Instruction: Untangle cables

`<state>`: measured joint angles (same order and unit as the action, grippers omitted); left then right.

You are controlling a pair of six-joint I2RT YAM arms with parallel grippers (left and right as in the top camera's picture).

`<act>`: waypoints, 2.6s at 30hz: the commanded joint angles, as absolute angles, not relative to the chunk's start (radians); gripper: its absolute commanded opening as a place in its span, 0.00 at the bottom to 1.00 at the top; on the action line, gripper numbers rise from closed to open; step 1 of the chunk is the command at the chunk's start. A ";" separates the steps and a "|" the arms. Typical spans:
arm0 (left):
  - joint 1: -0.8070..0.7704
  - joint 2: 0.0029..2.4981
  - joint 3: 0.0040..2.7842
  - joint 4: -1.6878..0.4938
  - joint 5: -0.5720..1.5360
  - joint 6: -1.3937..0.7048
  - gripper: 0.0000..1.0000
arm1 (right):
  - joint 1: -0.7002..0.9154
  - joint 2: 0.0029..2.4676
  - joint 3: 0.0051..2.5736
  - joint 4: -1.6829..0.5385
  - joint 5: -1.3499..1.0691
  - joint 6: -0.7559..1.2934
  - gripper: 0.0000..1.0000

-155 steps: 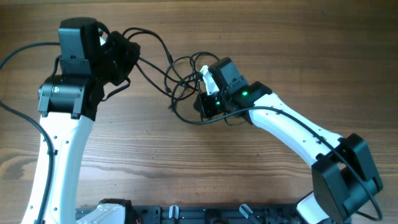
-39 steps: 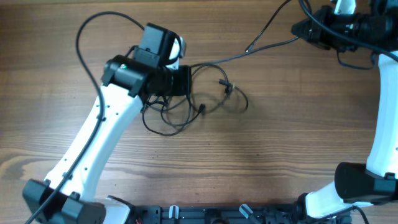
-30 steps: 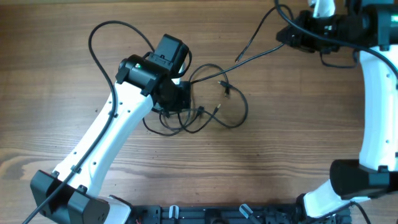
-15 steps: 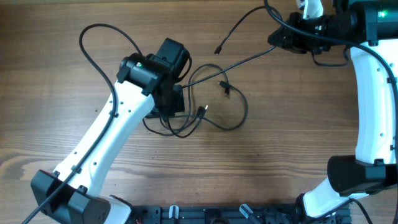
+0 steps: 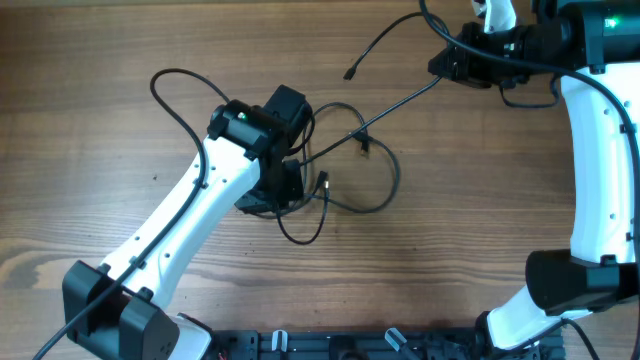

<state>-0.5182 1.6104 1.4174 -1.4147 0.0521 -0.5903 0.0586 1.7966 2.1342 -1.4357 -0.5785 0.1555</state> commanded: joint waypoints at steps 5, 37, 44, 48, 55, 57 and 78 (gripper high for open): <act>-0.489 1.483 1.414 -1.377 -0.022 -0.713 0.04 | 0.040 1.794 2.152 -1.409 -0.471 0.105 0.04; -0.490 1.552 1.370 -1.116 0.067 -0.619 0.04 | 0.082 1.838 2.152 -1.430 -0.451 0.082 0.04; -0.437 1.552 1.370 -1.132 -0.205 -0.618 0.04 | 0.105 1.869 2.151 -1.405 -0.142 0.224 0.05; -0.460 1.552 1.370 -0.981 -0.038 -0.617 0.04 | 0.104 1.964 2.151 -1.409 0.004 0.300 0.04; -0.527 1.553 1.370 -0.850 0.098 -0.843 0.04 | 0.094 2.044 2.154 -1.431 -0.228 0.128 0.79; -0.524 1.553 1.370 -0.816 0.129 -0.924 0.04 | 0.094 1.993 2.154 -1.423 -0.373 0.073 0.80; -0.421 1.548 1.371 -0.318 0.621 -1.972 0.04 | 0.229 1.903 2.151 -1.473 -0.726 -0.655 0.50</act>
